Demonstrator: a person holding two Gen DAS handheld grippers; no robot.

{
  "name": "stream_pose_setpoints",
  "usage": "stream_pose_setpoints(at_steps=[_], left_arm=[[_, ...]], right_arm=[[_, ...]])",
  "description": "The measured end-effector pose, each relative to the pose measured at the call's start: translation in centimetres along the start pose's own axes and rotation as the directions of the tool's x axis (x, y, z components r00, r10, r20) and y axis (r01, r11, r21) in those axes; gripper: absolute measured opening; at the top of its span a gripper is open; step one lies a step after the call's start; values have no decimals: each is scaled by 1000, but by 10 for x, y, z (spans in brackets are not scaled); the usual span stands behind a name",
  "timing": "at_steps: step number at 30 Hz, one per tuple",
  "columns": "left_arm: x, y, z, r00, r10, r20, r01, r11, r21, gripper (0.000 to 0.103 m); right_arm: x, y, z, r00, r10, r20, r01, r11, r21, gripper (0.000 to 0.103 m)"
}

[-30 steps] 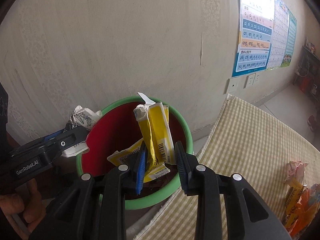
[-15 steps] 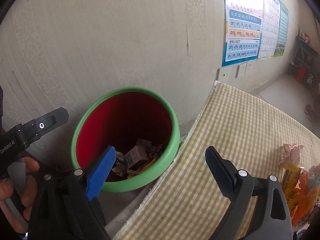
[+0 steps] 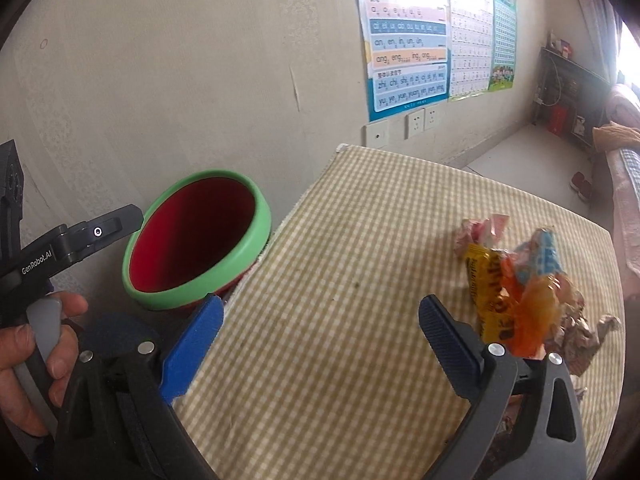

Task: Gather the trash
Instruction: 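Move both open tools back over the pile on the table, then grasp the dark brown chocolate wrapper with the left tool while the right tool grasps the blue Oreo wrapper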

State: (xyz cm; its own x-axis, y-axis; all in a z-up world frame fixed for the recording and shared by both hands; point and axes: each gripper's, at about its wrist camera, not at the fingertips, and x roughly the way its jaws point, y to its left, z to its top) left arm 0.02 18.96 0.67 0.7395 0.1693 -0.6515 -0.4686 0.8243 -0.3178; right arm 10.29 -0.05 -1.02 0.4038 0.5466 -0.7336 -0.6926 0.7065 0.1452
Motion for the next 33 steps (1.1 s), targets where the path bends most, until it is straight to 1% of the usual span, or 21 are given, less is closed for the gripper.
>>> stream_pose_setpoints(at_steps=[3,6,9,12,17,20,23,27,30,33], left_arm=[[4,-27,-12,999,-38,-24,39,998,52,98],[11,-56,-27,992,-99,-74,106,989,100,98],[16,-86,-44,980,-146,-132,167,972,165,98],[20,-111,-60,965,-185,-188,223,953,206,98],[27,-141,-82,942,-213,-258,274,933,233,98],[32,-161,-95,926,-224,-305,311,910,273,98],[37,-180,-108,911,-226,-345,343,880,329,98],[50,-198,-124,892,-201,-405,363,852,377,98],[57,-207,-131,882,-196,-427,378,836,397,98],[61,-213,-135,879,-191,-438,383,830,406,98]], right_arm=[[-18,-24,-11,999,-38,9,38,999,36,95],[-38,-49,-25,997,-80,10,79,995,64,95],[-52,-71,-41,994,-114,-3,113,990,88,95],[-64,-91,-55,990,-142,-13,142,983,113,95],[-81,-117,-71,984,-177,-22,179,974,136,95],[-86,-133,-80,980,-197,-36,200,971,134,95],[-83,-145,-90,970,-228,-82,236,966,108,95],[-74,-160,-109,964,-224,-144,244,960,140,95],[-67,-164,-117,962,-216,-168,241,958,153,94],[-61,-166,-118,961,-211,-178,238,959,152,92]])
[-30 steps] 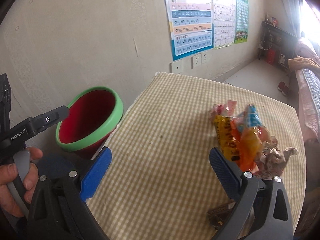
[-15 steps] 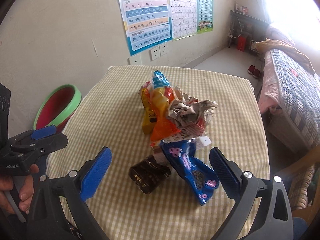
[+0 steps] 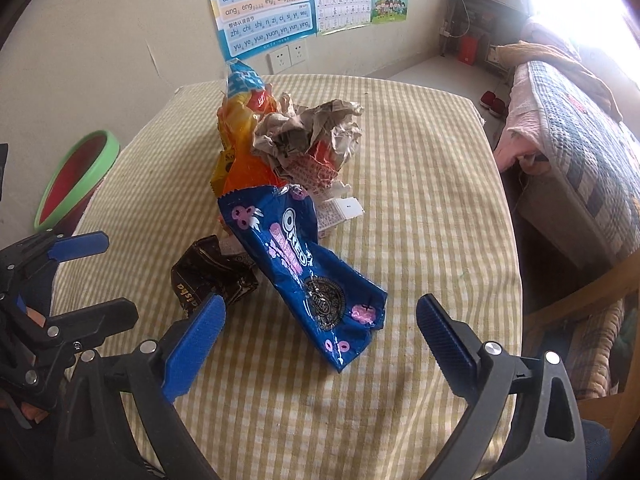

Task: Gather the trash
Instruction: 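Grasp the dark brown chocolate wrapper with the left tool while the right tool grasps the blue Oreo wrapper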

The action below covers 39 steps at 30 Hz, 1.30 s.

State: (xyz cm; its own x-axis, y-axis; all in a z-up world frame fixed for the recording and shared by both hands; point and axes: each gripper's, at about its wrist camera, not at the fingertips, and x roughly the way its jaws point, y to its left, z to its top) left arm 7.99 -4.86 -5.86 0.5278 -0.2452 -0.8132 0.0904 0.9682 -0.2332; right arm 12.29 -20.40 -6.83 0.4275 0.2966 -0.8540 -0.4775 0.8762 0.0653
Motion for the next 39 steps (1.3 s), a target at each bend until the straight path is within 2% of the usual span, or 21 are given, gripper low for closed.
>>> stream_pose_setpoints(at_steps=[5,8,13,16,18,21,26,28,32,39], left_arm=[[6,-4,4,1000,-1,-6,1,1000,9,98],[12,-7,4,1000,-4,-19,4,1000,23,97],[23,-12,3,999,-8,-42,9,999,41,97],[27,-15,5,999,-10,-40,12,999,50,97],[30,-18,6,999,-7,-39,9,998,59,97],[40,-22,9,998,-11,-58,15,997,71,89],[57,-25,11,995,12,-102,-4,996,86,64],[60,-26,11,994,23,-109,-13,996,92,57],[58,-28,11,995,26,-100,-16,995,98,55],[40,-16,10,997,13,-75,-8,998,56,54]], right_arm=[[14,0,1,999,-11,-30,10,1000,-19,82],[22,-3,0,998,-10,-56,9,1000,-21,70],[32,-11,-1,996,-20,-83,19,1000,-9,34],[32,-16,-2,997,1,-78,0,1000,20,21],[31,-20,-2,998,11,-66,-9,999,42,19],[29,-26,-1,999,19,-50,-15,997,74,18],[29,-33,0,999,21,-42,-16,994,105,18],[30,-29,0,999,22,-45,-18,996,89,13],[31,-22,-1,999,21,-43,-19,998,66,10],[21,-26,1,999,49,-12,-47,994,96,8]])
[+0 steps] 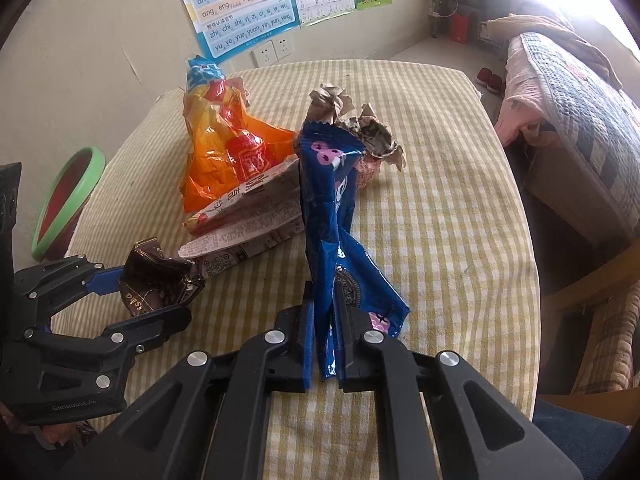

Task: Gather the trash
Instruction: 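Grasp the dark brown chocolate wrapper with the left tool while the right tool grasps the blue Oreo wrapper, then carry the chocolate wrapper and Oreo wrapper over the red bin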

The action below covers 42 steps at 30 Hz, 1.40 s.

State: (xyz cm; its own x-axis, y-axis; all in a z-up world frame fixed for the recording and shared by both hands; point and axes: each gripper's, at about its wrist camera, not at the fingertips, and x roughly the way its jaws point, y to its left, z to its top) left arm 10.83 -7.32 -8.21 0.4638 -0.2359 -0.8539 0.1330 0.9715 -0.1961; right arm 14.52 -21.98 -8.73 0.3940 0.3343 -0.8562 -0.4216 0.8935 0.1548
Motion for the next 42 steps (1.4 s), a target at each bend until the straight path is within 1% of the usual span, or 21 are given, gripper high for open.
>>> stream_pose_setpoints(at_steps=[5,11,19,27,32,36,39,42], left_arm=[[-18,11,0,999,-11,33,12,999,-37,53],[-37,26,-1,998,-9,69,14,997,-74,53],[-54,49,-7,994,31,102,-18,991,-132,53],[-80,75,-15,986,83,147,-54,981,-188,53],[-97,98,-19,978,114,172,-70,968,-242,54],[-112,119,-23,968,157,194,-98,955,-282,54],[-124,140,-29,958,201,204,-130,940,-314,54],[-138,163,-35,946,240,217,-148,918,-367,54]], right_arm=[[-9,1,0,1000,19,17,-19,1000,16,7],[-20,17,-2,999,19,41,-18,1000,-14,7],[-25,34,-1,999,12,52,-10,999,-52,7],[-32,56,10,998,20,64,-14,995,-99,7],[-35,79,20,996,49,75,-38,990,-134,7],[-33,101,30,994,78,83,-63,985,-160,7],[-29,121,37,991,100,88,-83,979,-184,8],[-25,139,44,989,124,85,-104,973,-208,8]])
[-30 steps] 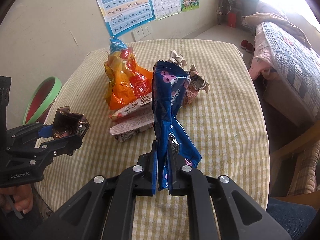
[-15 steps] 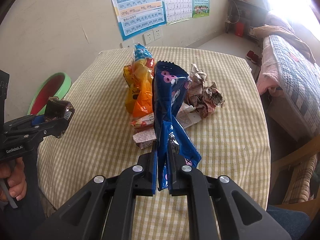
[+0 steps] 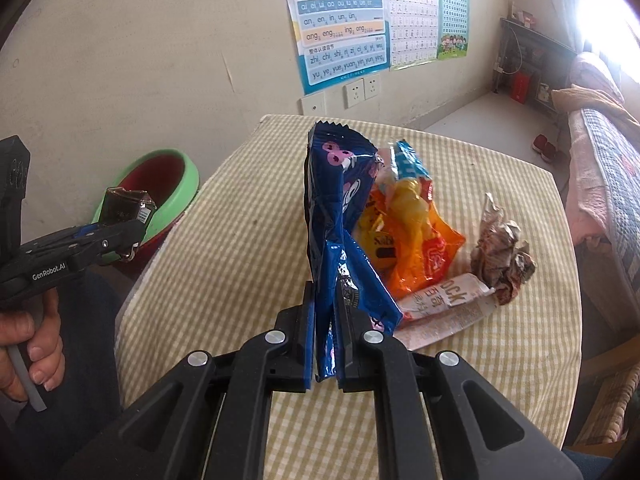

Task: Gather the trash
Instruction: 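Carry the chocolate wrapper and Oreo wrapper over the red bin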

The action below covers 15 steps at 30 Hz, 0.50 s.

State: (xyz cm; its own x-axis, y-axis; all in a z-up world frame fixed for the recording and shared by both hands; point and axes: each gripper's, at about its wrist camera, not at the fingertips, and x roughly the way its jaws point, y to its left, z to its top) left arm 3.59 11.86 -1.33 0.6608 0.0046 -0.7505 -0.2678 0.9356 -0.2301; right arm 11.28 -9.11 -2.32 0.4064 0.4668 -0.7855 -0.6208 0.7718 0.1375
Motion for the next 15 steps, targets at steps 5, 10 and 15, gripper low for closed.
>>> stream_pose_setpoints(at_steps=[5,10,15], left_arm=[[-15,33,9,997,53,50,-51,997,-51,54],[-24,62,15,992,100,76,-93,991,-96,54],[-35,88,15,984,145,104,-129,981,-145,54]], right_arm=[[11,25,16,999,35,2,-35,999,-32,8],[21,51,29,998,68,8,-67,996,-66,8],[28,76,44,994,104,13,-102,990,-101,8]])
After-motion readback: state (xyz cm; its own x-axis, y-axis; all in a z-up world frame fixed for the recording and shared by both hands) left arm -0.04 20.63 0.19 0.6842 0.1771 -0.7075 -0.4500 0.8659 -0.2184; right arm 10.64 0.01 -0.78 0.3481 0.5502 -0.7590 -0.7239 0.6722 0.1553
